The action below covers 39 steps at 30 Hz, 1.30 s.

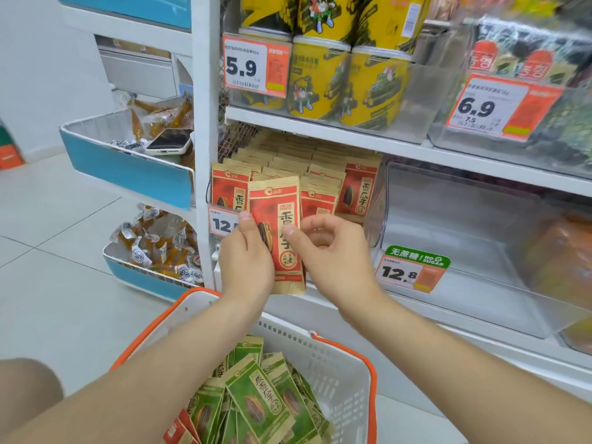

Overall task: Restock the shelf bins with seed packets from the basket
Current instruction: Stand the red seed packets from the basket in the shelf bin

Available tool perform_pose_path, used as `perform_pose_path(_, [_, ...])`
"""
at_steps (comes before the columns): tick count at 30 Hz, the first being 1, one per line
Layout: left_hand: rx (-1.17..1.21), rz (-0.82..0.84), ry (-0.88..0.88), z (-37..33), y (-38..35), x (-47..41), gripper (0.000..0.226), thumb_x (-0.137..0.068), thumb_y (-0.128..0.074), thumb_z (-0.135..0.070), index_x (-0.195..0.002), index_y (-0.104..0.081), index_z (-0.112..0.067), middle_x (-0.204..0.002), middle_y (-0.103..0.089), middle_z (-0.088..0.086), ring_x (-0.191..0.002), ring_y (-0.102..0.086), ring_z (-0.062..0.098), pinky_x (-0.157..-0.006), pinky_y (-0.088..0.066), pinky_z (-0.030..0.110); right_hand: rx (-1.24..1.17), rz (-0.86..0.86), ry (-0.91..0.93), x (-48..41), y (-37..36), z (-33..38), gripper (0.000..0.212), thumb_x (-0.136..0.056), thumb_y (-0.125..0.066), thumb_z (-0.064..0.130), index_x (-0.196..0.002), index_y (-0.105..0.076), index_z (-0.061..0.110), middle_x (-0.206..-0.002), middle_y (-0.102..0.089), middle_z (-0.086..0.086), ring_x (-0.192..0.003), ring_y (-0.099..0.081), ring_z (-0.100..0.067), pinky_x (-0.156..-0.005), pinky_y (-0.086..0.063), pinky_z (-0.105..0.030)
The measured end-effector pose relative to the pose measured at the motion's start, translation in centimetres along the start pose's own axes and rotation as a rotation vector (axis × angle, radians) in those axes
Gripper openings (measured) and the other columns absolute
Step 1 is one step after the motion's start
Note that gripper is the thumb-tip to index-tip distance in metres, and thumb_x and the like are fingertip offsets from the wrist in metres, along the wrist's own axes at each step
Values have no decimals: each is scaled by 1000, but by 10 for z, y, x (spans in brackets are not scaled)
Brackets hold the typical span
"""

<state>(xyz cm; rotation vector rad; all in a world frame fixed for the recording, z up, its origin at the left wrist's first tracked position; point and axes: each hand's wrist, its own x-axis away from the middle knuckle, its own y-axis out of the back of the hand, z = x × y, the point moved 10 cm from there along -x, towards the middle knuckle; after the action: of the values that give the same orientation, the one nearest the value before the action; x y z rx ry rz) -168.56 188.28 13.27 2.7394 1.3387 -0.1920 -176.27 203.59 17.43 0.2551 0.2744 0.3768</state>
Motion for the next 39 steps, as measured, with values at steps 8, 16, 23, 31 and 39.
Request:
perform_pose_path(8, [-145,44,-206,-30,-25,-9,58,-110,-22,-61,-107,-68,-27,-99,-73,-7,-97,-68,11,-92,-56,46,-169,-16,-60,-18,18,-5,38,-87,-82,35,-114,-57,25,-90,-77,-9,-90,-76,-27,-89,-59,-59])
perform_pose_path(16, [-358,261,-501,-61,-79,8,37,-115,-32,-35,-92,-58,-20,-82,-60,-8,-80,-56,9,-73,-40,36,170,-212,434,-49,101,64,38,-90,-75,20,-115,-46,24,-93,-73,9,-88,-71,-15,-85,-55,-46])
perform_pose_path(23, [-944,323,-832,-60,-113,6,59,-91,-48,-10,-150,-46,-15,-167,-33,3,-154,-30,25,-112,-33,51,364,-179,472,-67,121,46,44,-93,-78,27,-120,-44,23,-91,-73,12,-86,-70,-15,-83,-54,-50])
perform_pose_path(31, [-1172,313,-777,-43,-123,-15,67,-100,-47,-37,-162,-29,-15,-168,-32,5,-158,-25,23,-111,-33,60,333,-139,474,-81,108,40,48,-88,-81,25,-114,-41,27,-92,-71,10,-83,-69,-18,-82,-54,-49])
perform_pose_path(39, [-1034,322,-723,-53,-130,-23,81,-92,-57,-29,-163,-19,-31,-153,-40,1,-136,-39,28,-100,-35,56,1043,121,140,-113,86,-10,27,-102,-60,38,-129,-62,30,-114,-71,3,-122,-57,-35,-109,-30,-56])
